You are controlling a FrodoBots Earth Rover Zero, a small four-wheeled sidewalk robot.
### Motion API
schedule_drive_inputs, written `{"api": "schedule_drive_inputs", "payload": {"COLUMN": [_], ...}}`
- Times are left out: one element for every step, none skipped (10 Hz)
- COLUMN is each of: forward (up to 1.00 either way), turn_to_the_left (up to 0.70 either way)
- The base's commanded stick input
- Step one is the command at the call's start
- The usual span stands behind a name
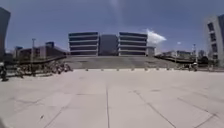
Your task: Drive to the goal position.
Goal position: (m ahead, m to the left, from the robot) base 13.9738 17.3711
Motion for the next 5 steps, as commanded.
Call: {"api": "schedule_drive_inputs", "payload": {"forward": [1.00, 1.00, 1.00, 1.00, 1.00], "turn_to_the_left": [0.00, 0.00, 0.00, 0.00, 0.00]}}
